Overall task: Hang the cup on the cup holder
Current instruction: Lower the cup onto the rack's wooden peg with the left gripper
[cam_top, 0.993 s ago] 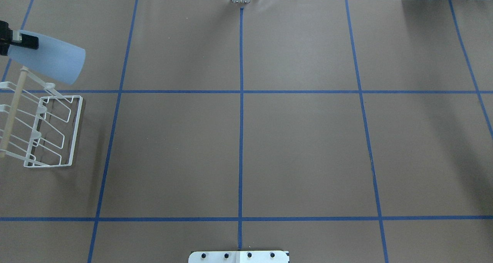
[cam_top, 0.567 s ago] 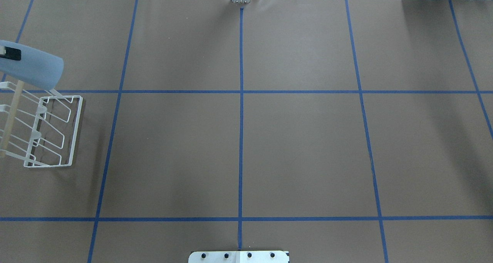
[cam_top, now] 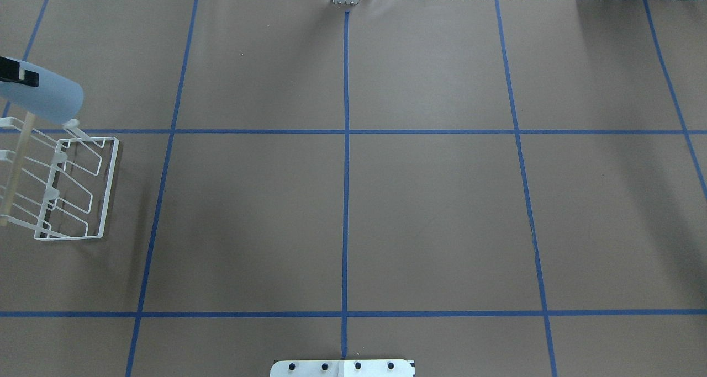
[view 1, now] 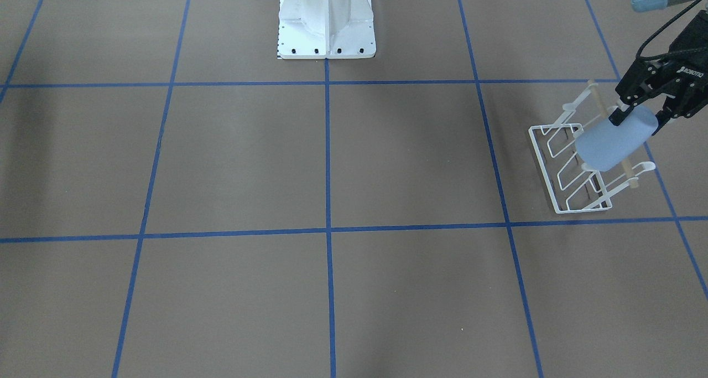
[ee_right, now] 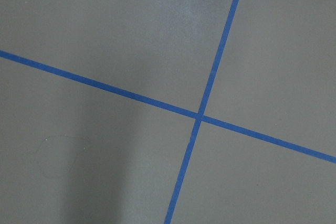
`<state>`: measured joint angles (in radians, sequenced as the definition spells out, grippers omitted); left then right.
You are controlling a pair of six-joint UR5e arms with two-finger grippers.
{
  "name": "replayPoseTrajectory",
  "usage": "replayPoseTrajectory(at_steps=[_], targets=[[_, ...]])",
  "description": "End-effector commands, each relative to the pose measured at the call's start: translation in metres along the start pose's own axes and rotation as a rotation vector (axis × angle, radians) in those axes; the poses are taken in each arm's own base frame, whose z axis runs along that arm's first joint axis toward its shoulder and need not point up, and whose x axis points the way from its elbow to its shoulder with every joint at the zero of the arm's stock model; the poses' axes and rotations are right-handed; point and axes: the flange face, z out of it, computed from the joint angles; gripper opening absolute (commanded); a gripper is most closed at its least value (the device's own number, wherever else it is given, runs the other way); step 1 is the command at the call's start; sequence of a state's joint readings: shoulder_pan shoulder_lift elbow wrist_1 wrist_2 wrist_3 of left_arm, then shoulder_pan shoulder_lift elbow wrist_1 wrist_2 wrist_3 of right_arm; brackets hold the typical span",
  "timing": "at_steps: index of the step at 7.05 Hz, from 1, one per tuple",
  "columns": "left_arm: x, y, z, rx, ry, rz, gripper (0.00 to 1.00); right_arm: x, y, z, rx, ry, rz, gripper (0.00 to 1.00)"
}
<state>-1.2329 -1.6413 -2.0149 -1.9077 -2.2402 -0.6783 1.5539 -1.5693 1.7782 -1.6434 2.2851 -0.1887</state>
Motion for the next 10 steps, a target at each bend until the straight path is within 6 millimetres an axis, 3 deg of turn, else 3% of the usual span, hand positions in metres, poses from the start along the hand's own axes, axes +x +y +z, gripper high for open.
replayPoseTrajectory(at_steps=[1,5,8,10], targets=[[0.014,-0.018,0.006,-0.015,-0.158,0.051,0.00,0.001,0.005,0.003,-0.006,-0.003,0.007,1.00],[0.024,0.002,0.065,-0.123,-0.164,0.075,0.00,0.002,0.004,0.003,-0.004,-0.003,0.013,1.00],[0.009,0.002,0.090,-0.156,-0.183,0.062,0.00,0.001,0.004,0.003,-0.003,-0.003,0.015,1.00],[0.000,0.007,0.131,-0.188,-0.180,0.076,0.00,0.001,0.004,0.003,-0.002,-0.004,0.016,1.00]])
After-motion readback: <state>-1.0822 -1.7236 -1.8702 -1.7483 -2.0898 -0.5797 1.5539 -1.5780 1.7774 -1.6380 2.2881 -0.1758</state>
